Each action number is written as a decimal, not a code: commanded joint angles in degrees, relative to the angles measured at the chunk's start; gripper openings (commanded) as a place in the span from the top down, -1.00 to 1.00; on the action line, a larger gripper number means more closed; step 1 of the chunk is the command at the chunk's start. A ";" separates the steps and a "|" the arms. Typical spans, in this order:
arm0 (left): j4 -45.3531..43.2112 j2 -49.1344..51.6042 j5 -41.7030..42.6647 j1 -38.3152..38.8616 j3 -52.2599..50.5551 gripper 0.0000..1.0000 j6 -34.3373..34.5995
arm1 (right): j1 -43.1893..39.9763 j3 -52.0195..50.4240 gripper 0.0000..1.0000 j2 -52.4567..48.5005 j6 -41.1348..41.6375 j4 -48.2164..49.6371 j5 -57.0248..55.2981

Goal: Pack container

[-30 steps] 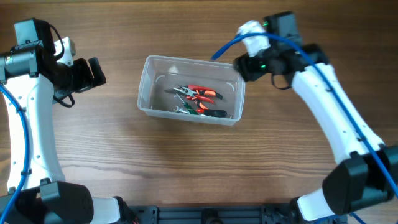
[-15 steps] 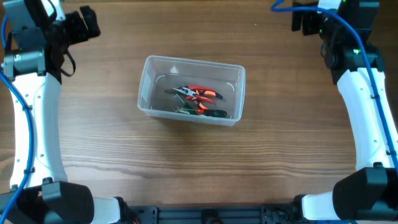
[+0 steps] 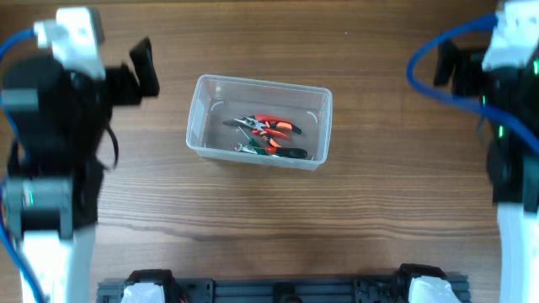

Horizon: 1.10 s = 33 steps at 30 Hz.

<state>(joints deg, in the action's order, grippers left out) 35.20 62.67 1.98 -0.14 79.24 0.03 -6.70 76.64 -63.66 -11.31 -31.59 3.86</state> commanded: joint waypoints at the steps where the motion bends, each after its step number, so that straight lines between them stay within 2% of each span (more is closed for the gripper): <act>1: -3.45 -11.10 -4.68 2.60 -13.31 -1.00 -1.31 | 0.33 -12.15 -1.00 11.45 1.36 -0.42 0.92; 5: -3.76 -22.10 -4.68 3.26 -26.49 -1.00 -1.31 | 2.56 -27.08 -0.99 25.66 1.64 -3.04 0.94; 8: -3.74 -27.52 -5.16 3.26 -34.18 -1.00 -1.31 | 3.10 -36.44 -0.99 34.64 5.35 -5.70 0.90; 12: -5.29 -32.39 -10.12 3.26 -42.32 -1.00 -1.31 | 3.10 -44.37 -0.99 43.28 5.31 -6.97 0.90; 14: -4.66 -33.07 -12.94 3.26 -44.44 -0.99 -1.31 | 3.10 -44.52 -0.99 44.00 5.27 -7.65 0.87; 22: 6.80 -32.87 -13.18 3.26 -44.52 -1.00 -1.29 | 4.28 -44.52 -1.00 44.00 5.29 -10.03 0.90; 33: 8.61 -32.83 -13.18 3.26 -44.52 -1.00 -1.29 | 4.28 -44.52 -0.99 45.46 5.29 -10.08 0.90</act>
<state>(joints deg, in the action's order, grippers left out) 43.75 30.30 -10.70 2.76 35.07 -0.38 -2.76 32.29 -20.38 -7.07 -41.65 4.27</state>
